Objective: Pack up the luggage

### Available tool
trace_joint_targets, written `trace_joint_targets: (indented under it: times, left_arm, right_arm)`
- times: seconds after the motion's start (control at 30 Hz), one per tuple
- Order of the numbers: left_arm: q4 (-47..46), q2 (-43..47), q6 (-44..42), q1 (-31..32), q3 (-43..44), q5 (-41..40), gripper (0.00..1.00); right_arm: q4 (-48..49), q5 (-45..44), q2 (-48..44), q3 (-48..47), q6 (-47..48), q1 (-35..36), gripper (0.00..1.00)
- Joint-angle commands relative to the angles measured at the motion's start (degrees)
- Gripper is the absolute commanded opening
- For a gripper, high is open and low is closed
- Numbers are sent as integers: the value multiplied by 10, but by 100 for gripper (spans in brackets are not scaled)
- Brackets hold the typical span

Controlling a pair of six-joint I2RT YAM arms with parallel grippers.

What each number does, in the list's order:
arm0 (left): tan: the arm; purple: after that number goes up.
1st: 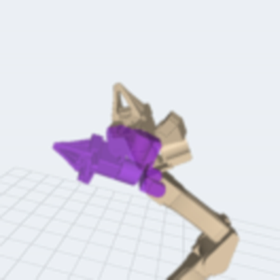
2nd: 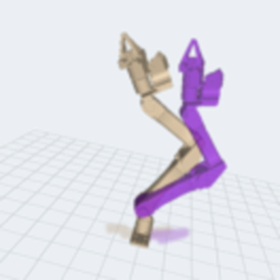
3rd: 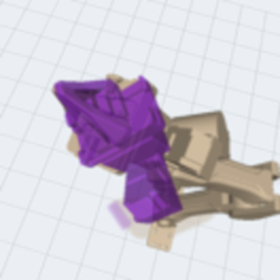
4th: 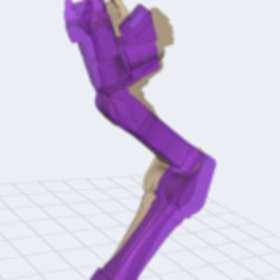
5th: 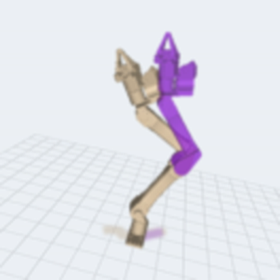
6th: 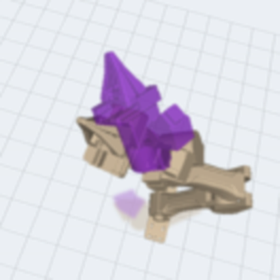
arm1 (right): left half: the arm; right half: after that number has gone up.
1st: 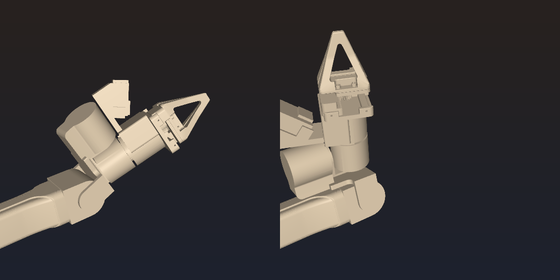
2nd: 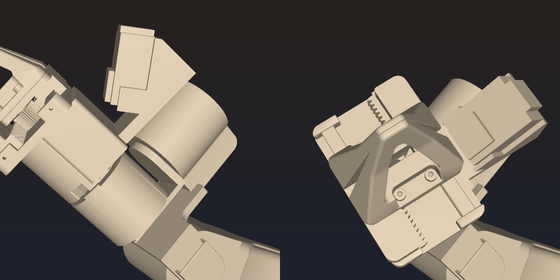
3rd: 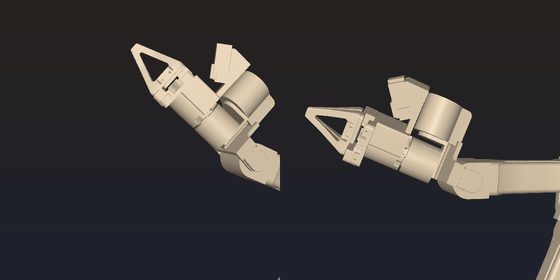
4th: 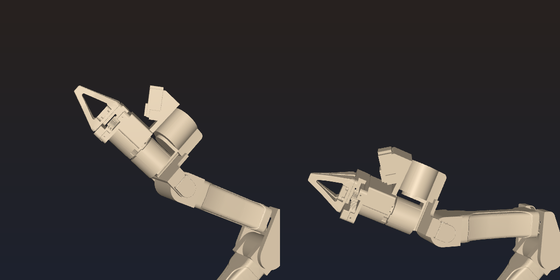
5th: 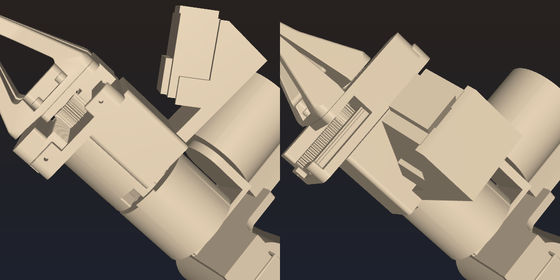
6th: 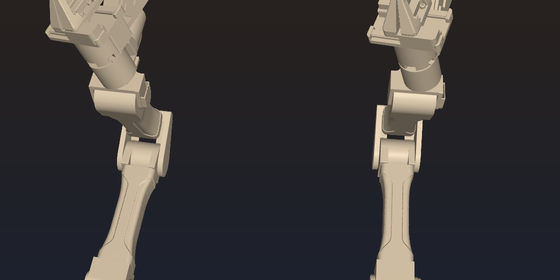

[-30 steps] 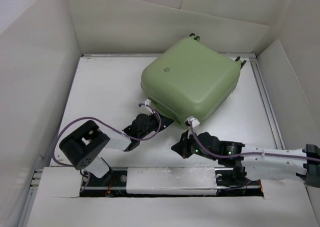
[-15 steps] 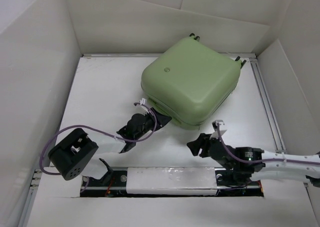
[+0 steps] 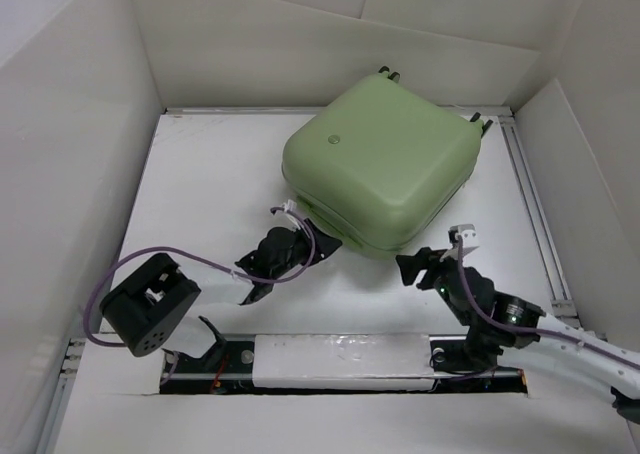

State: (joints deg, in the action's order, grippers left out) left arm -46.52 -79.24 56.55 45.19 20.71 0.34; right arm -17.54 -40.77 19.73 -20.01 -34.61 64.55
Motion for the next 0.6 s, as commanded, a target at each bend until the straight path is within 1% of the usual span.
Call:
trace_joint_targets:
  times: [0.0, 0.07, 0.1, 0.13, 0.17, 0.27, 0.37, 0.43, 0.47, 0.57]
  left_arm:
    - [-29, -20, -1, -7, 19, 24, 37]
    - [-48, -27, 4, -22, 19, 35, 37]
    - [-54, -27, 4, -22, 12, 44, 37]
    - [-60, -32, 9, -29, 12, 44, 36]
    - [-66, -32, 9, -29, 6, 49, 36]
    - [-67, -25, 3, -29, 6, 49, 36]
    - [-67, -14, 3, -29, 6, 49, 36]
    - [-67, -14, -2, -29, 6, 49, 41]
    - [-67, -14, -2, -29, 11, 55, 42]
    - [-55, -21, -8, -29, 27, 62, 42]
  right_arm:
    - [56, 72, 69, -28, 75, -56, 69]
    - [78, 107, 121, -33, 84, -76, 64]
    - [87, 116, 134, -33, 94, -84, 62]
    - [95, 129, 145, -33, 94, -94, 57]
    - [103, 134, 153, -33, 103, -94, 55]
    - [130, 149, 166, -33, 116, -108, 55]
    - [140, 174, 171, -33, 124, -120, 52]
    - [159, 182, 176, -33, 129, -135, 52]
    - [167, 188, 176, -33, 136, -146, 50]
    - [189, 227, 199, -28, 142, -171, 45]
